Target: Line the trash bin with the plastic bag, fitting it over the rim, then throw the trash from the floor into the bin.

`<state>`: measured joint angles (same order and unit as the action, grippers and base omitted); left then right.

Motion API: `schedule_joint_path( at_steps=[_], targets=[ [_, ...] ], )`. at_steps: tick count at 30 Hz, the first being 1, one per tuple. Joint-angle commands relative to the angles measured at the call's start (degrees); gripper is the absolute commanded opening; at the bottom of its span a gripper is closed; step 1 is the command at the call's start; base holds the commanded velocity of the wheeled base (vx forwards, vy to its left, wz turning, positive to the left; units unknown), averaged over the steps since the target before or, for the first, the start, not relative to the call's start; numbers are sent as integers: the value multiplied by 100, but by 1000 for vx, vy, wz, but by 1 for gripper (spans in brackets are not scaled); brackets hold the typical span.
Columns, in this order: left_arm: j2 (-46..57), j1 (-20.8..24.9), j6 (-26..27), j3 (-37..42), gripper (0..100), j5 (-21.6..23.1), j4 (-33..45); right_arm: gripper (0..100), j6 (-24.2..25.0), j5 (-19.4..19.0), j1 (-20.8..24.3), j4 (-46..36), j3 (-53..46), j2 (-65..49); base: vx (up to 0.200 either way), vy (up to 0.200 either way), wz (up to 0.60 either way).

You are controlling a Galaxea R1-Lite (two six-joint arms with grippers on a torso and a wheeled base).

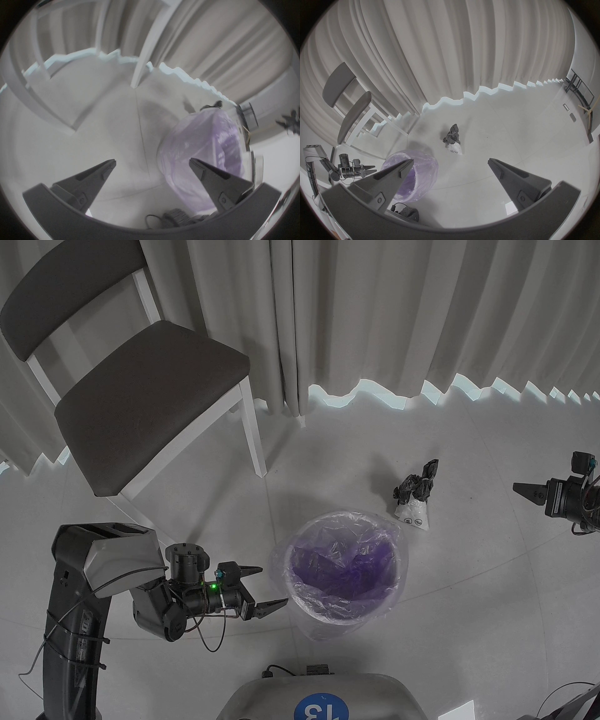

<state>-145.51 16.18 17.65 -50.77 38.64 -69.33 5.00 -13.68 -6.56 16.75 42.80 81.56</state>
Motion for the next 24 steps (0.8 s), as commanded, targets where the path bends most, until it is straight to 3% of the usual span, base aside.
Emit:
schedule_joint_path(
  at_steps=[1,5,6,16,24],
  targets=[
    [-127,70,1,-240,100,38,77,100,-8,-3,-12,4,0,-8,0,0,0],
    [-145,79,19,-319,100,205,192,100,-16,-3,-47,4,0,-8,0,0,0],
    [-153,61,54,-337,0,258,200,100,-16,-3,-47,4,0,-8,0,0,0],
    [-268,-27,72,-425,0,275,209,100,-16,-3,-56,4,-26,-34,0,0,0],
    [-276,-378,63,-583,0,275,359,100,-16,-3,-65,4,-44,-43,0,0,0]
  ],
)
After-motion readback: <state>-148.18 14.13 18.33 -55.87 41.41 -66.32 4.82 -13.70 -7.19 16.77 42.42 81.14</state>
